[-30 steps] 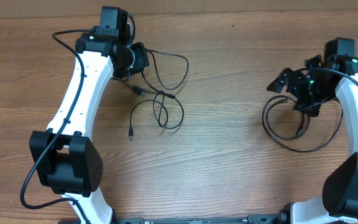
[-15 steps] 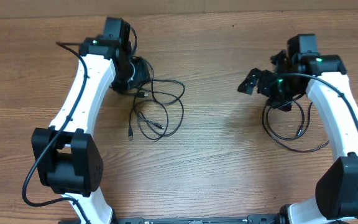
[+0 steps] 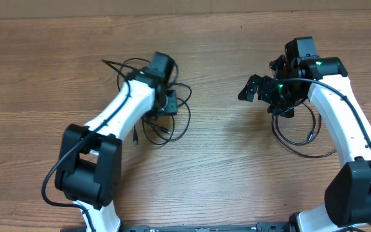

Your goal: Untangle cables

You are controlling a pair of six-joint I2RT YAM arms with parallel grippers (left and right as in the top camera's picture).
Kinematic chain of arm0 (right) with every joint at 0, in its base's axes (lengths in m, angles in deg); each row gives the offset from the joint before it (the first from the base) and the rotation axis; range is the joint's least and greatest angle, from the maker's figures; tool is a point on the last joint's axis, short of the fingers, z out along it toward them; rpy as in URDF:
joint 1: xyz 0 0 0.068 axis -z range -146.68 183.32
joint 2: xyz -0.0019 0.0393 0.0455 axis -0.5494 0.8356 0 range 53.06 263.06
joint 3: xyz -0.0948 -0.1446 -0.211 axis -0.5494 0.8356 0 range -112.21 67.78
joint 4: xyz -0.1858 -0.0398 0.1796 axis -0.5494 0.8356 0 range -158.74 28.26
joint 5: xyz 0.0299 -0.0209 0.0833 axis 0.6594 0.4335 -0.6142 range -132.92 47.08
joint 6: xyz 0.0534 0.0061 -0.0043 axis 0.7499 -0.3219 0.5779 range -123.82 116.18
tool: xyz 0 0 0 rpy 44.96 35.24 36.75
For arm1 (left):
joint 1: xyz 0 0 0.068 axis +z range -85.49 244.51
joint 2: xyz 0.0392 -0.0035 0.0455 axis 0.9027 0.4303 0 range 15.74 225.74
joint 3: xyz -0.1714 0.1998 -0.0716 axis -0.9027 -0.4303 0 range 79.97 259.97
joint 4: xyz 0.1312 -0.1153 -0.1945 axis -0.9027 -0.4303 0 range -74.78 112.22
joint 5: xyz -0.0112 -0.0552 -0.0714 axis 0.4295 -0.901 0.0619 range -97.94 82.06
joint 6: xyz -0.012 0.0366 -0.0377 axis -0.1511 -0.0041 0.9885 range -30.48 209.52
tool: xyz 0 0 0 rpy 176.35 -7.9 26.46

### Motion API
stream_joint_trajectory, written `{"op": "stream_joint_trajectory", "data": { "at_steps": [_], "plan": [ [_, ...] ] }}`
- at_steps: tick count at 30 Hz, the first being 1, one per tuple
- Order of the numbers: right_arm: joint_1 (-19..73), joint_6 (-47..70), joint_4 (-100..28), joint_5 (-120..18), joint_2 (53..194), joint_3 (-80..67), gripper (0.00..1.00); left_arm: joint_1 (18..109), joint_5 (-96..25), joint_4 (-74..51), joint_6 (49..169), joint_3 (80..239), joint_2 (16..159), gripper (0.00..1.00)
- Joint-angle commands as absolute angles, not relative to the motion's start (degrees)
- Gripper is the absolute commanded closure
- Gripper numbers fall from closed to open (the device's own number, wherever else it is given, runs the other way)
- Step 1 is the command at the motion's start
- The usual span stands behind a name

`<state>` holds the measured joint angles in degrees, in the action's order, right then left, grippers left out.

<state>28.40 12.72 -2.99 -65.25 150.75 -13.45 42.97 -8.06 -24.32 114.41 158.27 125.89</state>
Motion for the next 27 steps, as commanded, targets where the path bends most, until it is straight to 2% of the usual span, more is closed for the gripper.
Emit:
{"op": "stream_joint_trajectory", "data": {
  "at_steps": [1, 3, 4, 5, 11, 19, 27],
  "plan": [
    [28.07, 13.07, -2.72, -65.53, 151.13, -13.16, 0.00, 40.55, -4.96, -22.90, 113.51, 156.89, 125.14, 0.59],
    [28.07, 13.05, -2.64, -65.51, 151.13, -13.16, 0.00, 39.17, -4.96, -22.35, 113.51, 156.89, 125.14, 0.73],
    [28.07, 13.02, -2.66, -65.51, 151.13, -13.16, 0.00, 38.54, -5.13, -21.96, 113.51, 156.94, 125.14, 0.91],
    [28.09, 13.02, -2.68, -65.51, 151.13, -13.16, 0.00, 38.06, -5.79, -21.50, 113.47, 156.94, 125.14, 0.96],
    [28.20, 12.24, -3.07, -62.32, 151.13, -13.16, 0.00, 37.20, -11.43, -20.93, 110.08, 159.25, 125.12, 0.96],
    [28.24, 12.28, -3.77, -60.99, 151.13, -13.16, 0.00, 37.53, -9.86, -30.29, 110.56, 172.26, 125.12, 0.96],
    [28.18, 12.65, -4.10, -61.01, 151.13, -13.16, 0.00, 37.55, -3.19, -36.19, 114.78, 172.02, 125.14, 0.96]
  ]
}}
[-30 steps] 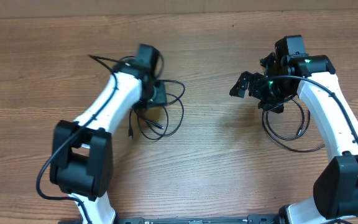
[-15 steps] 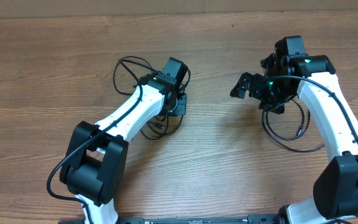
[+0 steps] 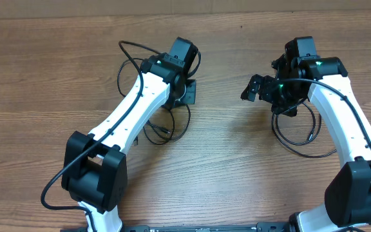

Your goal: Untangle cables

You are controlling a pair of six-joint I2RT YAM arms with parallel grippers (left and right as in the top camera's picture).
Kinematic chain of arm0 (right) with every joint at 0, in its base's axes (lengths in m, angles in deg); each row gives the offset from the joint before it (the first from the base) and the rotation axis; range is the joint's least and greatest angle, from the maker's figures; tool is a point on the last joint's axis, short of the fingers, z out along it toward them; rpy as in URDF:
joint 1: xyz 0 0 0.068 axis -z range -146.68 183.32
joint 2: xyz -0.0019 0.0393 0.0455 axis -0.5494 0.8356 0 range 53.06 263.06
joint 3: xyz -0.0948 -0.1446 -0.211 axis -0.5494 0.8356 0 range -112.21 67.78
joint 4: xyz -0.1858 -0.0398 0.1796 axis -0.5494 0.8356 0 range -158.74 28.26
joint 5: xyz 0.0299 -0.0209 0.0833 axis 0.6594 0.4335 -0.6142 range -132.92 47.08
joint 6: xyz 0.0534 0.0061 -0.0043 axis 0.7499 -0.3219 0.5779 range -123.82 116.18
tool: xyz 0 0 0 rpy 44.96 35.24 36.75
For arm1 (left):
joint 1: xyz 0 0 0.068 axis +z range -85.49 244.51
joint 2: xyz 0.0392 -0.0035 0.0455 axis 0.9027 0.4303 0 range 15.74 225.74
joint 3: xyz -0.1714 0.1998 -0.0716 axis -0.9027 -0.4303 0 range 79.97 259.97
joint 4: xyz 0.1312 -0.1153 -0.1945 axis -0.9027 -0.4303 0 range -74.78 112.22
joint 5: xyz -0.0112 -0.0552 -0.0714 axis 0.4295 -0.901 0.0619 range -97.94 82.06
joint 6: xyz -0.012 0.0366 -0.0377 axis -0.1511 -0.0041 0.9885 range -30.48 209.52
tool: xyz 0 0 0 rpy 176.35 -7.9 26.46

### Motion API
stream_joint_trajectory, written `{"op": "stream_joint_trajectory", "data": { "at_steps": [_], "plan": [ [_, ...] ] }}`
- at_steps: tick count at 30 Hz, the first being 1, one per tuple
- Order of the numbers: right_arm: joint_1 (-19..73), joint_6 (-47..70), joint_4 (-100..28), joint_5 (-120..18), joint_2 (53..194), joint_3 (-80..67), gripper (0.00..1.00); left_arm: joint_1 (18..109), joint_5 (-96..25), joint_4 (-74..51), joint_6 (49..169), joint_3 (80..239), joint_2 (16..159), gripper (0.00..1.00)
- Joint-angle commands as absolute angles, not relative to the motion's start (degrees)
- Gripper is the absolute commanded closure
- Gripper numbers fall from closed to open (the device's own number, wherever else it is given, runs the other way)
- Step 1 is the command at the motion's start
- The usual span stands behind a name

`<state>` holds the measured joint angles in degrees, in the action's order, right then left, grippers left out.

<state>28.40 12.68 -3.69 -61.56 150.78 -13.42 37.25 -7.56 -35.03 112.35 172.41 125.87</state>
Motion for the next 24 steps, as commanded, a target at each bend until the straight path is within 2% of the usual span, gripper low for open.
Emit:
{"op": "stream_joint_trajectory", "data": {
  "at_steps": [1, 5, 6, 10, 11, 13, 17, 24],
  "plan": [
    [28.18, 12.65, -4.06, -61.03, 151.13, -13.16, 0.00, 37.60, -2.31, -36.93, 115.21, 171.69, 125.14, 0.95],
    [28.18, 12.65, -3.88, -61.01, 151.13, -13.16, 0.00, 37.58, -1.79, -39.97, 115.28, 170.60, 125.14, 0.91],
    [28.18, 12.65, -3.84, -61.01, 151.13, -13.16, 0.00, 37.58, -1.79, -40.43, 115.28, 170.25, 125.14, 0.85],
    [28.11, 12.65, -3.62, -61.01, 151.13, -13.16, 0.00, 37.58, -2.01, -41.06, 115.28, 168.32, 125.14, 0.44],
    [28.11, 12.65, -3.51, -61.01, 151.13, -13.16, 0.00, 37.53, -2.10, -40.95, 115.28, 167.82, 125.14, 0.37],
    [28.13, 12.65, -3.49, -61.01, 151.13, -13.16, 0.00, 37.42, -2.69, -40.08, 115.24, 166.64, 125.14, 0.36],
    [28.13, 12.65, -3.47, -61.01, 151.13, -13.16, 0.00, 37.44, -3.45, -37.70, 115.37, 164.89, 125.14, 0.47],
    [28.11, 12.65, -3.47, -61.01, 151.13, -13.16, 0.00, 37.38, -9.33, -28.10, 116.81, 160.35, 125.14, 0.48]
  ]
}}
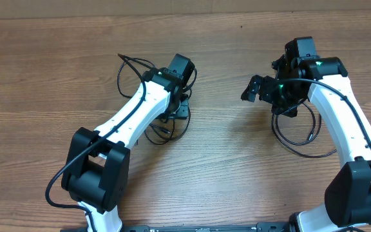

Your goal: Untangle cables

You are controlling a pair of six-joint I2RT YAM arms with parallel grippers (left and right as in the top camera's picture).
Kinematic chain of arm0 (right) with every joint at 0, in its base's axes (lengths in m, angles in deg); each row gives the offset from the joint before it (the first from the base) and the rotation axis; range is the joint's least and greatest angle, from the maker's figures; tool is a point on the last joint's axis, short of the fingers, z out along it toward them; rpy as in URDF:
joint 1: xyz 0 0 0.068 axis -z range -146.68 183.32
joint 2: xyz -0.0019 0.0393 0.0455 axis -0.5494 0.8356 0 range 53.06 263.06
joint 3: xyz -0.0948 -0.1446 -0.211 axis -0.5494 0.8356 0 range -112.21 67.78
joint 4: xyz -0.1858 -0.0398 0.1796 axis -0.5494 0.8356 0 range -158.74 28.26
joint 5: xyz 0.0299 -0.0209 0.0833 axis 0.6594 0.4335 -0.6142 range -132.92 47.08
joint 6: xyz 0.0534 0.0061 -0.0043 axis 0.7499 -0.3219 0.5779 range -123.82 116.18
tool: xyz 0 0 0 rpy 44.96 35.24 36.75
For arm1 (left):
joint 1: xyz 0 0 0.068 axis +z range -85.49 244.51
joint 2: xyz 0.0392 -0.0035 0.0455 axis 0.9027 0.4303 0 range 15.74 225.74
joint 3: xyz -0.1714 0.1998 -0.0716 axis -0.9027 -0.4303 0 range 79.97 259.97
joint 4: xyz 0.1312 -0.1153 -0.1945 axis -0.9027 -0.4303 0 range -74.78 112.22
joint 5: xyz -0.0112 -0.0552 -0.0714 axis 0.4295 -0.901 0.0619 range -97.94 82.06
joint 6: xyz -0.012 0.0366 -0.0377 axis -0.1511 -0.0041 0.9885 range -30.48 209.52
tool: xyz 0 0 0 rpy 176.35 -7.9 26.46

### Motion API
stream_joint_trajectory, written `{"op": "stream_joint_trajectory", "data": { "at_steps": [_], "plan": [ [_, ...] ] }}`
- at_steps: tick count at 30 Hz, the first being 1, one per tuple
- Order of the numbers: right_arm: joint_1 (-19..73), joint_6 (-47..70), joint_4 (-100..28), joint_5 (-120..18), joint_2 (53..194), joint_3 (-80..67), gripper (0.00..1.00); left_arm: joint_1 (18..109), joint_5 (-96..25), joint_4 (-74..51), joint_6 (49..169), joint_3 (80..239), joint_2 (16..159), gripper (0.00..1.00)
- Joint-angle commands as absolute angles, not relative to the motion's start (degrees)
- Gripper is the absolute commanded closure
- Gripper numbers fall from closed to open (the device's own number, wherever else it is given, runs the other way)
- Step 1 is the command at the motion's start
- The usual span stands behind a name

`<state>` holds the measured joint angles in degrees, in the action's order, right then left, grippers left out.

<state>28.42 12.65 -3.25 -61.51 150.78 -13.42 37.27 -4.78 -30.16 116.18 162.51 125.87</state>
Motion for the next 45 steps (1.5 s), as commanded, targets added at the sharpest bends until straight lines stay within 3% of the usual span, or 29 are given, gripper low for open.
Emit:
{"op": "stream_joint_trajectory", "data": {
  "at_steps": [1, 3, 7, 10, 15, 24, 35, 45],
  "plan": [
    [28.11, 12.65, -3.47, -61.01, 151.13, -13.16, 0.00, 37.38, -10.99, -26.53, 115.87, 159.56, 125.14, 0.47],
    [28.11, 12.65, -3.51, -61.01, 151.13, -13.16, 0.00, 37.38, -13.75, -23.34, 113.66, 157.83, 125.14, 0.40],
    [28.11, 12.65, -3.49, -61.01, 151.13, -13.14, 0.00, 37.38, -14.21, -21.13, 113.31, 155.93, 125.14, 0.38],
    [28.11, 12.65, -3.56, -61.01, 151.13, -12.92, 0.00, 37.38, -13.86, -20.98, 113.31, 155.76, 125.14, 0.24],
    [28.11, 12.65, -4.91, -61.01, 151.13, -11.26, 0.00, 37.40, -11.10, -18.64, 113.57, 155.76, 125.14, 0.20],
    [28.07, 12.92, -6.72, -63.04, 151.13, -8.97, 0.00, 37.88, -1.07, -10.75, 123.45, 155.76, 125.14, 0.25],
    [28.02, 12.92, -6.83, -63.20, 151.13, -8.97, 0.00, 37.86, -0.46, 2.78, 126.40, 155.76, 125.25, 0.28],
    [28.02, 12.92, -6.96, -63.20, 151.13, -8.66, 0.00, 37.82, -3.30, 5.65, 130.62, 155.76, 131.07, 0.32]
  ]
}}
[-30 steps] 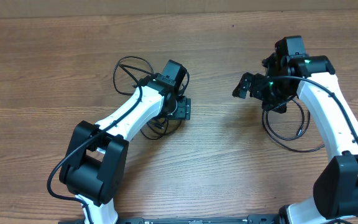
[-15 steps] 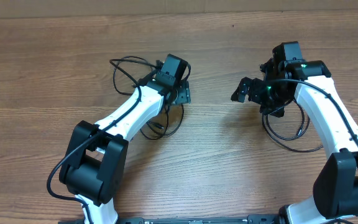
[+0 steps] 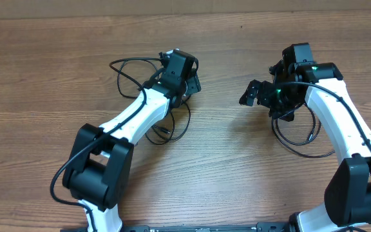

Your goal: Untangle cables

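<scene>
A tangle of thin black cable point(image 3: 148, 82) lies on the wooden table point(image 3: 44, 96) at centre left, with loops reaching left and down under my left arm. My left gripper point(image 3: 190, 82) hangs over the tangle's right side, raised off the table; it looks shut on a strand of this cable, though the wrist hides the fingers' grip. A second black cable point(image 3: 296, 147) lies in a loop at the right, partly beneath my right arm. My right gripper point(image 3: 250, 95) points left beside that loop, open, with nothing between its fingers.
The table's far edge point(image 3: 237, 11) runs along the top of the overhead view. Both white arms reach in from the near edge and cover parts of the cables.
My left gripper has moved slightly up and right, and the cable's left loop has spread out wider to the left. The right arm has shifted only a little.
My left gripper was low on the tangle at centre left. Then it stood further right and farther back, with the tangle drawn along and a loop stretched up. Then it had come back a little. Now it is raised, with the loop wider. The right gripper stayed open throughout.
</scene>
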You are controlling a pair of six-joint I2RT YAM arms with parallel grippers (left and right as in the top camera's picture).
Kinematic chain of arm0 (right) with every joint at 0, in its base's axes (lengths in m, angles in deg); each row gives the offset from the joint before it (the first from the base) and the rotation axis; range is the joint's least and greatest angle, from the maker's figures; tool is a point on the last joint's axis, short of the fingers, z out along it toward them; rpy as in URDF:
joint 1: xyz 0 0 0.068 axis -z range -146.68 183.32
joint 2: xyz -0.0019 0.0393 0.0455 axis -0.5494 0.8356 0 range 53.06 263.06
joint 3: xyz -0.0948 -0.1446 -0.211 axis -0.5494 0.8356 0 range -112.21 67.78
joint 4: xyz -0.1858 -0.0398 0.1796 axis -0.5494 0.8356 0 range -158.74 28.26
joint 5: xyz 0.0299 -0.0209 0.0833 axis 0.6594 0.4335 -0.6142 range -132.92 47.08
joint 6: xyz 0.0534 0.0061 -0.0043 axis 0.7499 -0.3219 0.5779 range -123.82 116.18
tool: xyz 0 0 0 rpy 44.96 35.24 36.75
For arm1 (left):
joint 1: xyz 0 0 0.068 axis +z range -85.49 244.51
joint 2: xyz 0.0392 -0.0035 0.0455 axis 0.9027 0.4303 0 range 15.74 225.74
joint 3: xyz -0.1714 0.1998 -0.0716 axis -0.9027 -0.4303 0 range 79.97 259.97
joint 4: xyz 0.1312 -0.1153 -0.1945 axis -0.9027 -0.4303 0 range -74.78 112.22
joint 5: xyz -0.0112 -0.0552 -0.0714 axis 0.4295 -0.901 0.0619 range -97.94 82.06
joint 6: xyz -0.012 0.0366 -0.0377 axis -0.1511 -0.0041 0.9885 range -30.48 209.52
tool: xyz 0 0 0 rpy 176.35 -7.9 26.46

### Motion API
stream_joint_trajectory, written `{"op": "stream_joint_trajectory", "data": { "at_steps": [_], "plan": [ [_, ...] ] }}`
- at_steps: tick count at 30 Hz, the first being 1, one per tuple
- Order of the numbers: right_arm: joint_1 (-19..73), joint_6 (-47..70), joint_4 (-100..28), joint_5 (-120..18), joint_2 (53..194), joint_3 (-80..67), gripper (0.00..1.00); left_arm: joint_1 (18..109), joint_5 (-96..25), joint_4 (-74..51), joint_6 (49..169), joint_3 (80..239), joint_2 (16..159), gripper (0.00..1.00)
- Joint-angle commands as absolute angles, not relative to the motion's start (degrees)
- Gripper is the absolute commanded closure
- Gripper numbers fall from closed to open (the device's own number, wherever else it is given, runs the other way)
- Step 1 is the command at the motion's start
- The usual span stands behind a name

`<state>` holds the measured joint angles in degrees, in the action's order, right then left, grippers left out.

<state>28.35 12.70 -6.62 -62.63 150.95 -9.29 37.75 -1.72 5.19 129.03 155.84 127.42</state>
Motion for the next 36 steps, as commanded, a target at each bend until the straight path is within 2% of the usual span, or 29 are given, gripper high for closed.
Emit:
{"op": "stream_joint_trajectory", "data": {
  "at_steps": [1, 6, 13, 18, 20, 24, 27, 36],
  "plan": [
    [28.02, 12.92, -6.96, -63.20, 151.13, -8.66, 0.00, 37.82, -4.61, 5.93, 130.43, 155.76, 131.83, 0.32],
    [28.02, 12.92, -7.01, -63.17, 151.13, -8.66, 0.00, 37.79, -8.00, 6.43, 126.21, 155.76, 134.17, 0.32],
    [28.02, 12.92, -6.99, -63.17, 151.13, -8.66, 0.00, 37.82, -9.29, 4.88, 118.34, 155.76, 134.50, 0.52],
    [28.02, 12.92, -6.99, -63.17, 151.13, -8.66, 0.00, 37.79, -13.99, 2.37, 111.24, 155.76, 134.50, 0.61],
    [28.02, 12.92, -6.96, -63.17, 151.13, -8.66, 0.00, 37.82, -13.29, 0.99, 111.06, 155.76, 134.50, 0.66],
    [28.02, 13.18, -6.92, -63.17, 151.13, -8.66, 0.00, 37.79, -12.46, -0.06, 111.15, 155.76, 134.50, 0.66],
    [28.02, 14.23, -6.90, -63.20, 151.13, -8.66, 0.00, 37.75, -12.50, -0.34, 111.19, 155.76, 134.50, 0.74],
    [28.02, 14.42, -6.62, -63.20, 151.13, -7.48, 0.00, 37.71, -12.00, -0.26, 111.35, 155.76, 134.50, 0.82]
  ]
}}
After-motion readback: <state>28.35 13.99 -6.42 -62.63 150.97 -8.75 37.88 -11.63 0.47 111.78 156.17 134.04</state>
